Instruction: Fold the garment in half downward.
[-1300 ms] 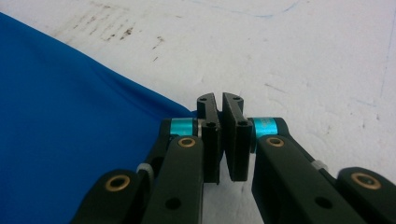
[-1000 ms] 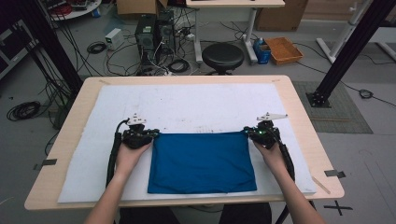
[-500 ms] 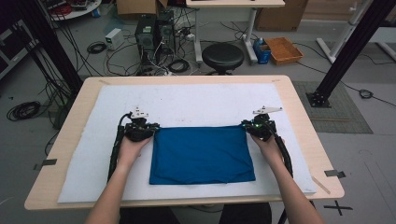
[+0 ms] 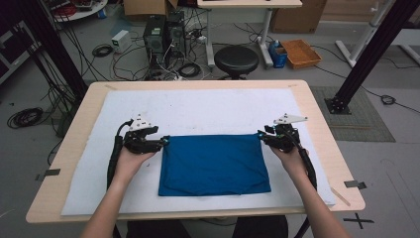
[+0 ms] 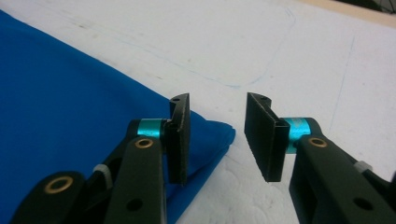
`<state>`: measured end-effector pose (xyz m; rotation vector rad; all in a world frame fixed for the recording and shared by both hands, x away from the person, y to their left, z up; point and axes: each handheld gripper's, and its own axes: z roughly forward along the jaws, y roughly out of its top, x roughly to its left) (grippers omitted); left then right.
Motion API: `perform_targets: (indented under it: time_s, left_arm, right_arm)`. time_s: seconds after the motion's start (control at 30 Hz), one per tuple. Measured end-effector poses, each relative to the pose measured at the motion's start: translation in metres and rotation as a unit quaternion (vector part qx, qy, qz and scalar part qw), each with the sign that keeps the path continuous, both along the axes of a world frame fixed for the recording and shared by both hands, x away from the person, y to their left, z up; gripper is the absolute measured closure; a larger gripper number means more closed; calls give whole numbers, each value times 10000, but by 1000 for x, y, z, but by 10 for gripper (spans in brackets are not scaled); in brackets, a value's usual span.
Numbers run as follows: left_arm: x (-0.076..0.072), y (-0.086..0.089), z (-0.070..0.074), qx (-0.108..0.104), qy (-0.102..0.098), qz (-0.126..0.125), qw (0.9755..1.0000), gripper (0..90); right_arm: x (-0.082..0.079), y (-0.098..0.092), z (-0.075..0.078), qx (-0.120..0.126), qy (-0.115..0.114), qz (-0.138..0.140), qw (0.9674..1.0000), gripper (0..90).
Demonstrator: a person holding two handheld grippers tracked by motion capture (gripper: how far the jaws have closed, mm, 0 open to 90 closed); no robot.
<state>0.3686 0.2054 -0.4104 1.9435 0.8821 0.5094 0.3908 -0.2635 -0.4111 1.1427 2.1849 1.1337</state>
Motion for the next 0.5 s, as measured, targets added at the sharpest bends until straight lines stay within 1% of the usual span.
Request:
perform_targets:
  time_s: [0.1,0.13,0.17,0.2,0.23,0.3,0.37,0.43,0.47,0.5]
  left_arm:
    - [-18,6,3,-122,-344,-193,9991,381]
    - [-24,8,4,-169,-461,-190,9986,379]
    - [-30,11,4,-215,-620,-202,9976,376]
    - [-34,13,4,-268,-744,-218,9966,356]
    - [-41,16,3,-361,-851,-179,9956,350]
    - [-50,20,2,-450,-925,-157,9946,350]
    - [-59,21,1,-538,-939,-116,9941,350]
    - [-66,21,1,-657,-880,-141,9939,350]
    - [-69,21,2,-632,-827,-153,9945,347]
    - [-70,20,4,-517,-769,-166,9956,343]
  right_arm:
    - [-11,-1,5,101,-68,110,9999,560]
    - [-14,-2,7,142,-83,141,9998,552]
    - [-18,-2,8,161,-87,180,9997,549]
    - [-22,-2,9,161,-111,205,9996,547]
    - [-25,-3,9,178,-131,230,9995,539]
    - [-32,-4,11,253,-142,260,9992,508]
    - [-39,-5,12,307,-174,286,9990,499]
    - [-45,-7,13,365,-195,321,9986,485]
    - [-48,-8,13,386,-186,328,9985,468]
    - [-51,-9,13,406,-185,341,9984,453]
